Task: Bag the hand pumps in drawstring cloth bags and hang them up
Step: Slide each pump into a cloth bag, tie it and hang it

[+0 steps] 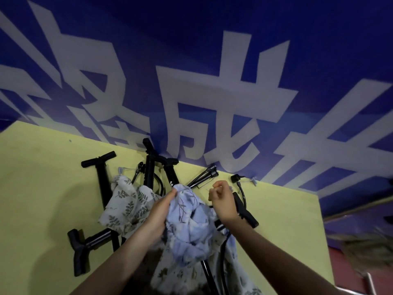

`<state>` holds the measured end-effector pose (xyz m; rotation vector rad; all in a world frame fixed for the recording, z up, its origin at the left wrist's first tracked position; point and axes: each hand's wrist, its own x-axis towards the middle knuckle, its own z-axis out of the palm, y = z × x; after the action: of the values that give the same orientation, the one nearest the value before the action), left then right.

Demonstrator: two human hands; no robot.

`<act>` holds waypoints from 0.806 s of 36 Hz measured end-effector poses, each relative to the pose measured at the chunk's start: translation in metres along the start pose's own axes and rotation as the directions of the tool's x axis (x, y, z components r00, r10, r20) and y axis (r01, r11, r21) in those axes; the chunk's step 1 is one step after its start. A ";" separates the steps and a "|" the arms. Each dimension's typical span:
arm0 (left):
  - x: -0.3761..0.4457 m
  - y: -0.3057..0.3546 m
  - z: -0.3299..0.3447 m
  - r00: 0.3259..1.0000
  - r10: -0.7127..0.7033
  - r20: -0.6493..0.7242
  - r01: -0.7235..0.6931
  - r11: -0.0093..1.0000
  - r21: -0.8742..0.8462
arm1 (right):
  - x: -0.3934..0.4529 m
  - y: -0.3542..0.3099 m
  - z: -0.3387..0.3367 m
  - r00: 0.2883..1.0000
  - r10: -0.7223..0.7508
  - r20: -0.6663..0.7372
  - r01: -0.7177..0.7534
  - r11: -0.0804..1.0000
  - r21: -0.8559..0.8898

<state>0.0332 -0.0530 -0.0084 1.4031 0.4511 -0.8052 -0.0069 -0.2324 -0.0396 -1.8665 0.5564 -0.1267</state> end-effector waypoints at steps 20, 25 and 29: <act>-0.167 0.030 -0.004 0.887 0.283 0.365 -0.157 0.928 -0.339 | -0.134 -0.056 0.012 0.949 -0.205 0.240 0.204 0.978 0.031; -0.184 0.014 -0.035 0.929 0.290 0.229 -0.194 0.910 -0.365 | -0.147 -0.047 -0.012 0.932 -0.260 0.252 0.285 0.956 -0.068; -0.190 -0.011 -0.043 0.962 0.227 0.151 -0.160 0.918 -0.362 | -0.152 -0.037 -0.023 0.896 -0.271 0.352 0.386 0.867 -0.314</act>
<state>-0.0937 0.0324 0.1134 1.0127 0.2826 -0.6521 -0.1371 -0.1763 0.0300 -2.2972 0.0384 0.0411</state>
